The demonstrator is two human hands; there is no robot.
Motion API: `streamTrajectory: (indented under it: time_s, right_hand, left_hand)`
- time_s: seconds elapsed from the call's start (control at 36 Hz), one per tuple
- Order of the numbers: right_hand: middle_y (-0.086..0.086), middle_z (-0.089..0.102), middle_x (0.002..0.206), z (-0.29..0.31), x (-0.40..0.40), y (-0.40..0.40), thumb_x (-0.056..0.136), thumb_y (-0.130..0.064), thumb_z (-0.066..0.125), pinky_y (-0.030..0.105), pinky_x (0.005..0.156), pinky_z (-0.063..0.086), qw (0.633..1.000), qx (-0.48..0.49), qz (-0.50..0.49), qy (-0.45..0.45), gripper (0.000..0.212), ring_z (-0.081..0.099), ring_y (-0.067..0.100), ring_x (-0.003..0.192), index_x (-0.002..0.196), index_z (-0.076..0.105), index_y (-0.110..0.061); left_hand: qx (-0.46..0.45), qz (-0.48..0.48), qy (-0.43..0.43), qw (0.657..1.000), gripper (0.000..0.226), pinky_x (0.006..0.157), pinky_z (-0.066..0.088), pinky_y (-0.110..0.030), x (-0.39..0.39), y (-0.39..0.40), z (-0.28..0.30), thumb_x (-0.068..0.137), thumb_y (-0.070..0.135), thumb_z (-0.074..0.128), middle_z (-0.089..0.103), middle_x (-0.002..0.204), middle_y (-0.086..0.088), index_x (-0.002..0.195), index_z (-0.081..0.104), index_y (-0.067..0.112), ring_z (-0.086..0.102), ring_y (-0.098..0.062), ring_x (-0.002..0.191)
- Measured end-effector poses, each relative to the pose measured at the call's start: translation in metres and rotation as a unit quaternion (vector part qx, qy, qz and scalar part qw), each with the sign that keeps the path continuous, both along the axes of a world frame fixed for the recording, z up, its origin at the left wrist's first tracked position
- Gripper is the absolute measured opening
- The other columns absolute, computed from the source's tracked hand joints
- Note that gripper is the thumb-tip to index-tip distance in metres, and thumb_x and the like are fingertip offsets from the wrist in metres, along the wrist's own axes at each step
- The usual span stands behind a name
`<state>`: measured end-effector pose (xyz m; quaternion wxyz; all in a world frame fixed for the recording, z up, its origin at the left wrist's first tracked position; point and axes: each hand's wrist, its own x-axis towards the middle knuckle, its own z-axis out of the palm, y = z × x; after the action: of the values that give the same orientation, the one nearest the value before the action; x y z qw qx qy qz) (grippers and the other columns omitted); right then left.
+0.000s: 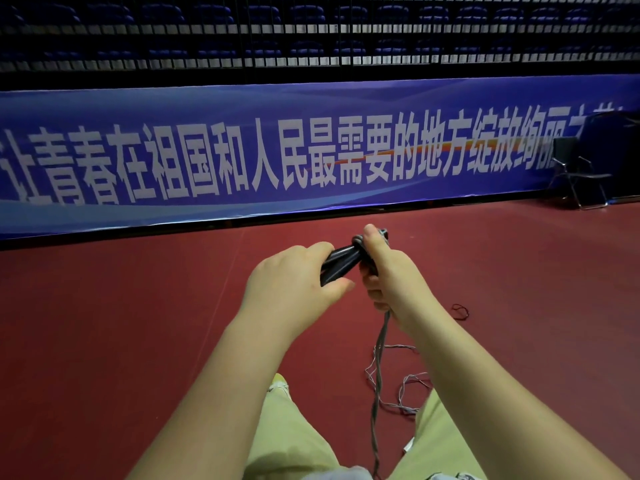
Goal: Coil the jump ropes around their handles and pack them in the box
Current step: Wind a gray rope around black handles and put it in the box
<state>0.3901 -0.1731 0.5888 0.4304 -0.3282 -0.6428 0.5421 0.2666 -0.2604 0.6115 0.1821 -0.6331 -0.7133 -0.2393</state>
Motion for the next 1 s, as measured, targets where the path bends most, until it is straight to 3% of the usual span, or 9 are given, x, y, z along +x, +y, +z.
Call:
streamTrajectory:
  time_s: [0.08,0.14,0.19,0.28,0.39,0.47,0.67,0.83,1.0]
  right_hand:
    - [-0.008,0.025,0.045,0.002,0.001,0.0,0.092,-0.056,0.044,0.025,0.045,0.015,0.999,-0.001,0.004,0.038,0.056,0.018,0.01,0.039,0.046,0.034,-0.025]
    - [-0.007,0.025,0.047,0.005,0.002,-0.001,0.095,-0.051,0.045,0.025,0.047,0.013,0.997,0.0,0.02,0.078,0.053,0.017,0.009,0.041,0.049,0.043,-0.024]
    - [-0.006,0.026,0.049,0.007,0.003,-0.002,0.086,-0.052,0.046,0.026,0.047,0.012,0.993,0.005,0.028,0.111,0.043,0.018,0.009,0.042,0.054,0.052,-0.024]
    - [-0.008,0.038,0.048,0.007,0.004,-0.001,0.073,-0.052,0.042,0.022,0.044,0.021,0.989,0.015,0.035,0.141,0.032,0.03,0.007,0.041,0.065,0.049,-0.022]
    - [-0.007,0.054,0.053,0.007,0.005,0.001,0.07,-0.049,0.042,0.021,0.045,0.035,0.985,0.013,0.066,0.162,0.034,0.049,0.009,0.046,0.075,0.049,-0.017]
    - [0.002,0.045,0.062,0.009,0.004,0.005,0.068,-0.052,0.047,0.026,0.05,0.029,0.985,0.017,0.101,0.14,0.039,0.04,0.015,0.051,0.079,0.047,-0.015]
    - [-0.001,0.046,0.06,0.005,0.01,0.02,0.102,-0.042,0.033,0.026,0.048,0.027,0.986,0.007,0.166,0.008,0.036,0.035,0.011,0.047,0.09,0.051,-0.013]
    - [-0.004,0.046,0.055,0.003,0.016,0.021,0.098,-0.05,0.043,0.024,0.046,0.031,0.991,0.052,0.082,-0.091,0.047,0.036,0.011,0.045,0.073,0.06,-0.015]
    - [-0.012,0.038,0.043,-0.004,0.011,0.018,0.097,-0.045,0.047,0.023,0.045,0.026,0.994,0.083,0.009,-0.069,0.046,0.029,0.008,0.038,0.06,0.048,-0.019]
  left_hand:
    - [-0.035,-0.036,-0.044,0.998,0.034,0.068,0.046,-0.033,-0.002,-0.002,0.0,0.081,0.061,0.058,0.059,0.087,0.01,0.103,0.053,0.036,0.058,-0.013,0.081]
    - [-0.083,-0.104,-0.178,0.975,0.033,0.07,0.052,-0.036,-0.003,-0.005,0.003,0.079,0.062,0.059,0.064,0.083,0.008,0.1,0.057,0.037,0.062,-0.009,0.075]
    - [-0.137,-0.187,-0.356,0.905,0.047,0.074,0.053,-0.043,-0.002,-0.009,0.007,0.082,0.07,0.052,0.07,0.09,-0.003,0.1,0.061,0.028,0.067,-0.015,0.076]
    - [-0.232,-0.256,-0.568,0.747,0.072,0.064,0.055,-0.037,-0.001,-0.013,0.007,0.073,0.071,0.035,0.072,0.091,-0.017,0.108,0.061,0.014,0.069,-0.028,0.074]
    - [-0.26,-0.283,-0.624,0.681,0.075,0.054,0.048,-0.027,0.006,-0.014,0.001,0.076,0.068,0.033,0.061,0.07,-0.007,0.108,0.063,0.007,0.055,-0.019,0.056]
    - [-0.225,-0.259,-0.629,0.698,0.072,0.047,0.041,-0.022,0.009,-0.012,0.001,0.083,0.069,0.029,0.053,0.06,-0.003,0.094,0.065,0.008,0.047,-0.014,0.048]
    - [-0.132,-0.12,-0.472,0.864,0.061,0.05,0.04,-0.026,-0.003,0.005,-0.006,0.098,0.058,0.023,0.055,0.056,0.001,0.09,0.06,0.01,0.046,-0.017,0.047]
    - [-0.12,-0.076,-0.335,0.931,0.055,0.063,0.043,-0.032,-0.008,0.008,-0.009,0.1,0.049,0.023,0.057,0.061,0.001,0.086,0.058,0.01,0.051,-0.019,0.052]
    - [-0.104,-0.03,-0.209,0.972,0.052,0.065,0.045,-0.037,-0.014,0.007,-0.001,0.099,0.053,0.023,0.063,0.077,-0.005,0.08,0.054,0.017,0.057,-0.023,0.068]
